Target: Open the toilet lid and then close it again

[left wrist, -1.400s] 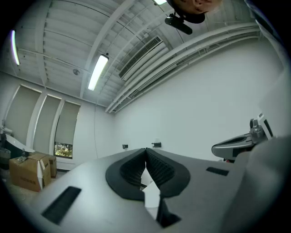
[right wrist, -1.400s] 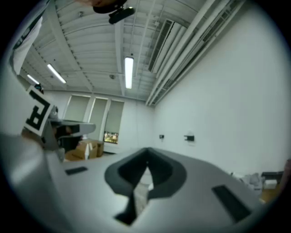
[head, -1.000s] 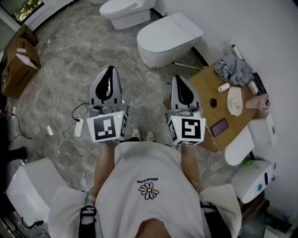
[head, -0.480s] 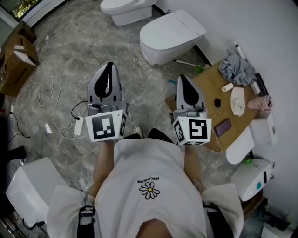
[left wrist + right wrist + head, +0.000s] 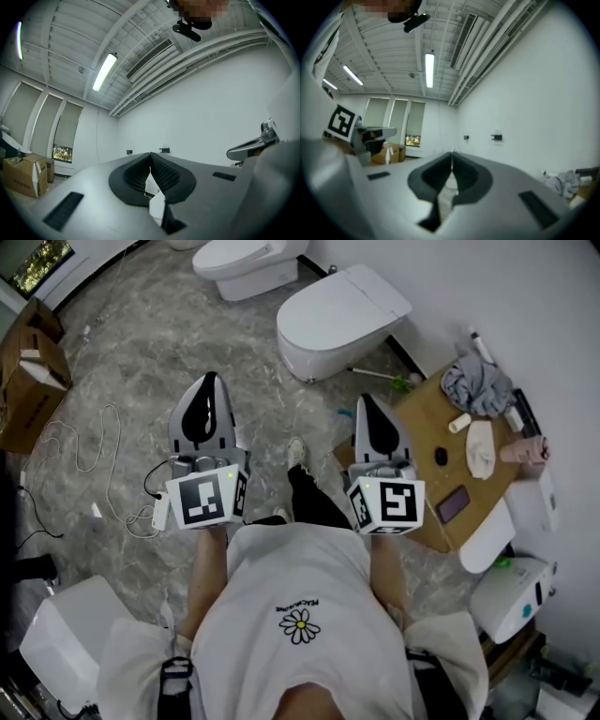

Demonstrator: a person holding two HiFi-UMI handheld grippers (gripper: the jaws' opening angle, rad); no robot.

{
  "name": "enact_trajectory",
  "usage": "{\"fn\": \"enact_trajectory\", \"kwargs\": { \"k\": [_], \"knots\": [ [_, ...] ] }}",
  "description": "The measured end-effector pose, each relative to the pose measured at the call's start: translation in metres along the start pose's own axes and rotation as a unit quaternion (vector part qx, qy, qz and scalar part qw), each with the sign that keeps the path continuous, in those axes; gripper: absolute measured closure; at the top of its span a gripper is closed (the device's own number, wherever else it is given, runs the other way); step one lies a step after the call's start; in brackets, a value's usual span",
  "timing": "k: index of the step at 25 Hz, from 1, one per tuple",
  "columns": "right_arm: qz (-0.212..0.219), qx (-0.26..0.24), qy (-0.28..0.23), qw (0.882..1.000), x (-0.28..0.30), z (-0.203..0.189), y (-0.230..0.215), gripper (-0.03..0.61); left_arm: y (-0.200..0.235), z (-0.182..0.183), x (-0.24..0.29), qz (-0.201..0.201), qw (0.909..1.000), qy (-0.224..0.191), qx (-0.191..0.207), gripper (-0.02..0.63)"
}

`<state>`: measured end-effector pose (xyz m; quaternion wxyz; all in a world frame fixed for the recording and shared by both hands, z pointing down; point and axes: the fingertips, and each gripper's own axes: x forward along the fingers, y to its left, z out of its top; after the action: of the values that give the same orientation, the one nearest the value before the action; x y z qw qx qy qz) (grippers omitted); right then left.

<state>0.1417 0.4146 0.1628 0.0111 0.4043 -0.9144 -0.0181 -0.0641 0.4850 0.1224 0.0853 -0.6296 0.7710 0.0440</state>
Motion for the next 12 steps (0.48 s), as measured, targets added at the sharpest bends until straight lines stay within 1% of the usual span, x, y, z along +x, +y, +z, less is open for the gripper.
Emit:
{"fn": "enact_trajectory", "kwargs": {
  "k": [6,12],
  "knots": [
    [-0.005,0.007,-0.002,1.000,0.056,-0.013,-0.025,0.548,0.006,-0.030,0.052,-0.004,0.9999,0.010,0.002,0.584],
    [-0.016,0.019,0.006,1.000,0.148,-0.023,-0.070,0.548,0.018,-0.048,0.150,-0.008,0.9999,0.008,0.007,0.584]
  ]
}}
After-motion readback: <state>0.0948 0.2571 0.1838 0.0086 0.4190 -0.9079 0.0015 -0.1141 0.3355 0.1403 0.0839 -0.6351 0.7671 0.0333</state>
